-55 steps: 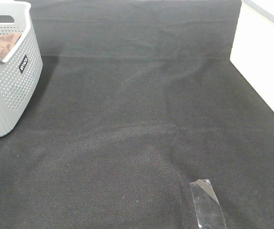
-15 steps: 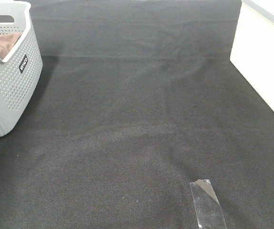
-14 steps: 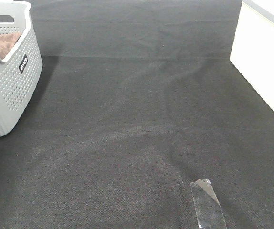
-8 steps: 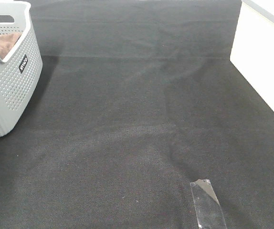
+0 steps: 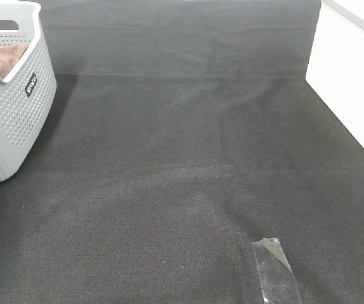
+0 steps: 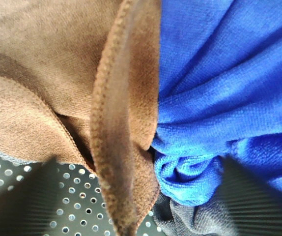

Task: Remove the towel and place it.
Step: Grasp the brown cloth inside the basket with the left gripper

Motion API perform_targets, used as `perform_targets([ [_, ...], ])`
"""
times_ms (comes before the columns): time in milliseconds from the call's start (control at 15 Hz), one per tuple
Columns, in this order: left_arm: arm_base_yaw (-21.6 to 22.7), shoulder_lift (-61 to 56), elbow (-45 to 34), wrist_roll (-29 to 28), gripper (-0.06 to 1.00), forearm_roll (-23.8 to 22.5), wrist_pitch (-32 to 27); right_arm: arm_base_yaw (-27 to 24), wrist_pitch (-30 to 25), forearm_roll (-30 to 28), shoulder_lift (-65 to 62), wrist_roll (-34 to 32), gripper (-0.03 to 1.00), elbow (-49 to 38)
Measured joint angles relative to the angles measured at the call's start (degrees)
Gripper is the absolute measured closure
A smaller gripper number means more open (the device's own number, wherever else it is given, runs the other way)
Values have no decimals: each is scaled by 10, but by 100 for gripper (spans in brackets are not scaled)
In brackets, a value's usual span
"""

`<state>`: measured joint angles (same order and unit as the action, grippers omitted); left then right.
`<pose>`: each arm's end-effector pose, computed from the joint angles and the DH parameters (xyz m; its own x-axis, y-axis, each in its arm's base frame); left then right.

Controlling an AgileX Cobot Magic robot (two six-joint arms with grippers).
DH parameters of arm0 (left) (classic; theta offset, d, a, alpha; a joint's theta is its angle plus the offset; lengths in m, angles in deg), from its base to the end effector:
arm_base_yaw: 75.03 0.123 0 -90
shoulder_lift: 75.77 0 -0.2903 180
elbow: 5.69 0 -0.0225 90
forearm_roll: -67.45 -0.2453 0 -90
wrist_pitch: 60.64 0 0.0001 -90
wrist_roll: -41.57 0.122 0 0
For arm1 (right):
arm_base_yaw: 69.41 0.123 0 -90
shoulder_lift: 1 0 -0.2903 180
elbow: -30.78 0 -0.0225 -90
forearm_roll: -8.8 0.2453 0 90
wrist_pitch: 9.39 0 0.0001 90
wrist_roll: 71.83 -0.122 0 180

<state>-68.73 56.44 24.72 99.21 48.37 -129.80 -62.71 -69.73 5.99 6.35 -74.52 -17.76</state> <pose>0.4532 0.0875 0.1955 -0.5616 0.8038 0.1964 0.8167 0.5002 0.2878 0.0124 -0.0038 0.2624 -0.4402 -0.0289 -0.8975 -0.0686 0.9976 0.0015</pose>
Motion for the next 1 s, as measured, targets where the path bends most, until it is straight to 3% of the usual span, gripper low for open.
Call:
perform_targets([
  [133,0,0,0,-37,94,-1,-2,0,0,0,0,0,6,0],
  [400,0,0,3,-63,94,6,-5,0,0,0,0,0,6,0],
  [600,0,-6,49,-78,94,17,-6,0,0,0,0,0,6,0],
  [1000,-3,-69,147,-195,94,46,-7,0,0,0,0,0,6,0],
])
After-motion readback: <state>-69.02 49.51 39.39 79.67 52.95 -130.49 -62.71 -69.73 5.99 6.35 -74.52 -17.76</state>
